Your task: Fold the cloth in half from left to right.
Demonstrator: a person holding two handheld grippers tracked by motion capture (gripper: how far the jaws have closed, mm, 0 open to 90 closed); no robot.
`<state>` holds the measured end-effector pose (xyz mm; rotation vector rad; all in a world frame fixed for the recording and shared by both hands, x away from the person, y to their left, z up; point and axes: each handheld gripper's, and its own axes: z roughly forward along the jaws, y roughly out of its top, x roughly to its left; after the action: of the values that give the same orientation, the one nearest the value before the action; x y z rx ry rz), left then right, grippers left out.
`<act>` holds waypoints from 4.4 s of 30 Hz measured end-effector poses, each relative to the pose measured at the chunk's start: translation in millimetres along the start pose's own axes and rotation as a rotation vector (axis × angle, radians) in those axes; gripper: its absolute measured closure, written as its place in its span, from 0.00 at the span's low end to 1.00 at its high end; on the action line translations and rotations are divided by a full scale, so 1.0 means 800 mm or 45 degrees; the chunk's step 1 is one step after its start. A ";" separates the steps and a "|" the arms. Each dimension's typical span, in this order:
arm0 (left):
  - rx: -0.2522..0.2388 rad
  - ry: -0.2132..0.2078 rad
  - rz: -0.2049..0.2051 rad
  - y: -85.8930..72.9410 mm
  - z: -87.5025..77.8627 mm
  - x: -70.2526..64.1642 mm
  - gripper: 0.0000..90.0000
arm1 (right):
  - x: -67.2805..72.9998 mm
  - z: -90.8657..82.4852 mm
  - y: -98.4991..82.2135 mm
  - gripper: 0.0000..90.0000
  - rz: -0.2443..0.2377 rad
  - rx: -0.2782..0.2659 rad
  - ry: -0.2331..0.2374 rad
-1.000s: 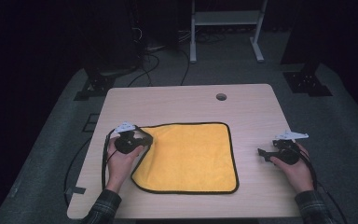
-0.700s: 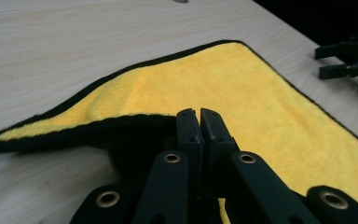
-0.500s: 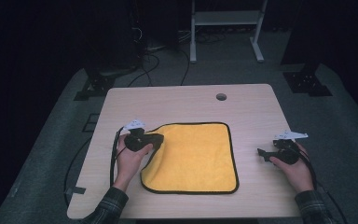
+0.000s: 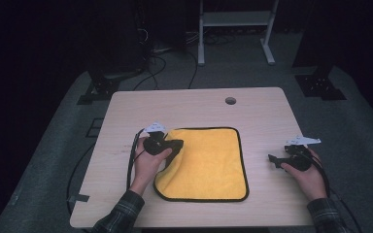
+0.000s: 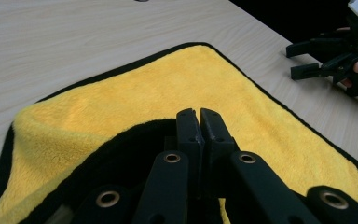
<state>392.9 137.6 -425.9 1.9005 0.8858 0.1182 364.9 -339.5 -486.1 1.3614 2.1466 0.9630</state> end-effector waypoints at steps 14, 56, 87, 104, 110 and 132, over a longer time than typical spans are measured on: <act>0.042 -0.076 0.039 0.013 0.043 -0.020 0.98 | 0.000 0.000 0.000 0.20 0.000 0.000 0.000; 0.158 -0.293 0.097 0.047 0.173 -0.087 0.98 | 0.000 0.000 0.000 0.19 -0.002 -0.001 0.002; 0.174 -0.271 0.111 0.043 0.177 -0.085 0.70 | 0.000 0.001 0.001 0.19 -0.006 0.001 0.007; 0.180 -0.001 0.104 -0.006 0.077 -0.029 0.54 | 0.000 0.001 0.001 0.19 -0.006 0.001 0.006; 0.228 0.102 0.109 -0.018 0.062 -0.010 0.54 | 0.000 0.001 0.001 0.19 -0.006 0.001 0.006; 0.286 0.153 0.150 -0.033 0.074 -0.022 0.94 | 0.000 0.001 0.001 0.19 -0.006 0.001 0.006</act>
<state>392.2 88.4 -472.1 2.1749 0.8977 0.2137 365.8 -339.2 -486.2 1.3551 2.1531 0.9647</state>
